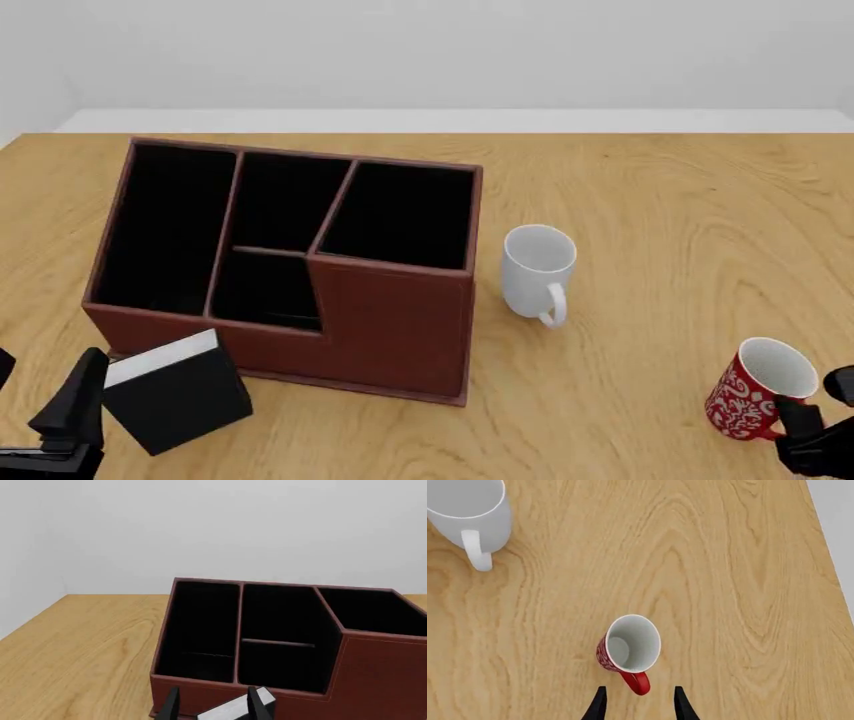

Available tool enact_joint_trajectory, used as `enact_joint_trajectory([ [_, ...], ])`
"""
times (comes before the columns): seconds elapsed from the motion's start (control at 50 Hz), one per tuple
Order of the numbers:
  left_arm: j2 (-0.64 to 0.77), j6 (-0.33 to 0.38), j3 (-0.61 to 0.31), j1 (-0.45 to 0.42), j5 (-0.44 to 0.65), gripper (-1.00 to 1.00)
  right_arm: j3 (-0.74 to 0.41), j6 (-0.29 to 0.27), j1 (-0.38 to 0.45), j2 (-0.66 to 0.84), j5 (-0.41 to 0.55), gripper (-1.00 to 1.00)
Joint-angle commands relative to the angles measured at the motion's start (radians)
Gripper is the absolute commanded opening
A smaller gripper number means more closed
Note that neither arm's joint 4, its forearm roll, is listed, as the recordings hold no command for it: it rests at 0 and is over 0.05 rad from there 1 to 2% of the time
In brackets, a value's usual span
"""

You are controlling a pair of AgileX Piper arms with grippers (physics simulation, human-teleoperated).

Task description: Pick up the red mug and place it to the right of the caddy.

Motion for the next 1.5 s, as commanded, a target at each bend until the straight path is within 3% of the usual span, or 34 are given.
enact_joint_trajectory([
  [0.02, 0.0, 0.0, 0.0, 0.0, 0.0, 1.0, 0.039, -0.012, -0.016, 0.074, -0.088, 1.0],
  [1.08, 0.0, 0.0, 0.0, 0.0, 0.0, 1.0, 0.134, -0.079, -0.107, 0.392, -0.379, 1.0],
  [1.28, 0.0, 0.0, 0.0, 0.0, 0.0, 1.0, 0.177, -0.065, -0.097, 0.438, -0.441, 1.0],
  [1.4, 0.0, 0.0, 0.0, 0.0, 0.0, 1.0, 0.224, -0.011, -0.039, 0.432, -0.456, 1.0],
  [1.42, 0.0, 0.0, 0.0, 0.0, 0.0, 1.0, 0.225, -0.013, -0.04, 0.434, -0.464, -1.0],
  [1.46, 0.0, 0.0, 0.0, 0.0, 0.0, 1.0, 0.241, 0.042, 0.014, 0.378, -0.413, -1.0],
  [1.48, 0.0, 0.0, 0.0, 0.0, 0.0, 1.0, 0.239, 0.022, 0.003, 0.396, -0.434, -1.0],
  [1.5, 0.0, 0.0, 0.0, 0.0, 0.0, 1.0, 0.246, 0.041, 0.027, 0.362, -0.407, -1.0],
])
